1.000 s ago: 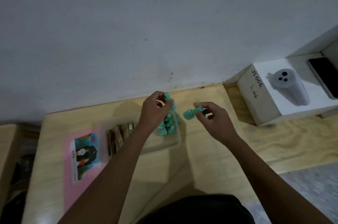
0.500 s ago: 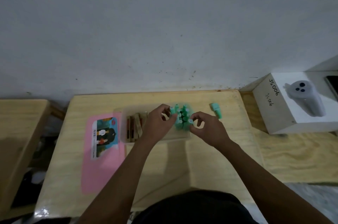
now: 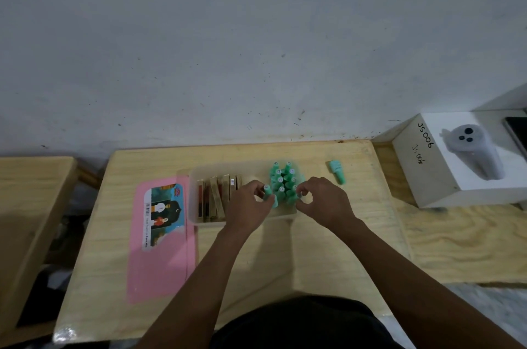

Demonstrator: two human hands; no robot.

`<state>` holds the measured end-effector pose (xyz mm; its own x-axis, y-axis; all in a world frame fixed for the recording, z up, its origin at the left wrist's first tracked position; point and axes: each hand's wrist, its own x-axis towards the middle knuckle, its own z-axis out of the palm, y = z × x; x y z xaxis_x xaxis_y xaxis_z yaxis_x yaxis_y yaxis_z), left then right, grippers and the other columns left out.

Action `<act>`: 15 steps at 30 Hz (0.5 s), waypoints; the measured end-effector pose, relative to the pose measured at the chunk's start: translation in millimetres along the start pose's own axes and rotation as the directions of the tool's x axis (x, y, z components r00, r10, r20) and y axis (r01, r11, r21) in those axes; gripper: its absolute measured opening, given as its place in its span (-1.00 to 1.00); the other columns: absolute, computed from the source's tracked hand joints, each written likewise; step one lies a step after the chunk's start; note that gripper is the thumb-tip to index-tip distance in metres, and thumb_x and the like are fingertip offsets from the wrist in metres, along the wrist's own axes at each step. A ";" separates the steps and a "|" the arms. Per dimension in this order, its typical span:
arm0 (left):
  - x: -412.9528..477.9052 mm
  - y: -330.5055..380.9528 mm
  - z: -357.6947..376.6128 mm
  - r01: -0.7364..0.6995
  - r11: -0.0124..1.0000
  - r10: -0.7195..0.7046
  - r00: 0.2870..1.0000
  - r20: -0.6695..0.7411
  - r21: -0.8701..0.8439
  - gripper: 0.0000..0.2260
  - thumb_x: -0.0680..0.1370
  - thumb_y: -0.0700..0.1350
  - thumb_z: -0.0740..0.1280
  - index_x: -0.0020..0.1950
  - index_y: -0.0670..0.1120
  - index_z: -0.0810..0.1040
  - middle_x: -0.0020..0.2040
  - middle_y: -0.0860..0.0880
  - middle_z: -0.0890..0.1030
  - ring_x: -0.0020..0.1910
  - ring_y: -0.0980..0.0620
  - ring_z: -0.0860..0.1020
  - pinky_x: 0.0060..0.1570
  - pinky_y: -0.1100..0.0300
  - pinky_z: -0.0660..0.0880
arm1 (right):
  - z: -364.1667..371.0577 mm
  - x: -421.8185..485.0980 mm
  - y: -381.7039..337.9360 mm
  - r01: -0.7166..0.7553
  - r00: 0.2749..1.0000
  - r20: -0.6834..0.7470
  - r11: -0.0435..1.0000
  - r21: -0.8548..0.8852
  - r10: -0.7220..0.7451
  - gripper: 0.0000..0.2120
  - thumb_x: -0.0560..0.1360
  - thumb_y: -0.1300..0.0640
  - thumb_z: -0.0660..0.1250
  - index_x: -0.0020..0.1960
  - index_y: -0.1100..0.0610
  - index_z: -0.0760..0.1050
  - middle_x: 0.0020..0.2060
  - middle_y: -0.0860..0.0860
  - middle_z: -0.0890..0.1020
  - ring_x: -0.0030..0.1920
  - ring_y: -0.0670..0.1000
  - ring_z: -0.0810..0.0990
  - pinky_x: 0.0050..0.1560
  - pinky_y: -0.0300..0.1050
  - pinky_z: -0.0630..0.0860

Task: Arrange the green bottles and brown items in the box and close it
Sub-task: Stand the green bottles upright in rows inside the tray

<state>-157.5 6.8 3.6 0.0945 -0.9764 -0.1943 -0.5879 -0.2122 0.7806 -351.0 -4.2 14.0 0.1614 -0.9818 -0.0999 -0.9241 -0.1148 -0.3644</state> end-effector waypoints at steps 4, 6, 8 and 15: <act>0.7 -0.3 5.8 -0.012 0.998 0.011 1.000 0.014 0.058 -0.83 0.42 0.01 0.44 -0.05 -0.01 0.61 -0.16 0.08 0.63 -0.23 0.06 0.56 -0.18 0.10 0.56 | 4.6 5.2 -5.4 0.027 1.000 -0.006 0.992 -0.122 -0.028 -0.80 0.41 -0.05 0.38 0.01 -0.07 0.64 -0.09 -0.09 0.64 -0.05 -0.04 0.56 -0.20 -0.15 0.45; 1.6 0.1 9.4 -0.026 0.996 0.025 1.000 0.016 0.085 -0.83 0.42 0.00 0.45 -0.05 -0.04 0.62 -0.13 0.05 0.63 -0.18 0.06 0.56 -0.16 0.12 0.53 | 7.7 7.2 -8.4 0.020 1.000 -0.002 0.986 -0.168 -0.021 -0.79 0.42 -0.05 0.36 0.03 -0.07 0.65 -0.07 -0.07 0.64 -0.04 -0.02 0.57 -0.19 -0.15 0.44; 2.8 1.0 13.3 -0.029 0.993 0.028 0.999 0.018 0.115 -0.81 0.41 -0.01 0.46 -0.05 -0.05 0.63 -0.14 0.03 0.60 -0.15 0.06 0.54 -0.15 0.15 0.50 | 11.0 8.3 -10.2 -0.005 1.000 0.008 0.981 -0.196 0.007 -0.77 0.43 -0.05 0.35 0.05 -0.07 0.64 -0.06 -0.06 0.65 -0.04 0.00 0.57 -0.19 -0.14 0.42; 6.1 1.8 28.2 0.014 0.990 -0.022 0.998 0.058 0.137 -0.84 0.39 -0.03 0.48 -0.08 -0.05 0.65 -0.18 0.02 0.63 -0.20 0.04 0.58 -0.29 0.22 0.41 | 16.2 7.8 -8.9 -0.065 0.998 -0.005 0.982 -0.175 0.065 -0.78 0.46 -0.04 0.31 0.04 -0.04 0.64 -0.07 -0.04 0.65 -0.07 0.02 0.58 -0.17 -0.11 0.44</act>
<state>-180.6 1.6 -12.9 0.0606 -0.9674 -0.2458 -0.6911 -0.2184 0.6890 -335.9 -8.4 1.5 0.0990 -0.9879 -0.1191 -0.9790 -0.0752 -0.1896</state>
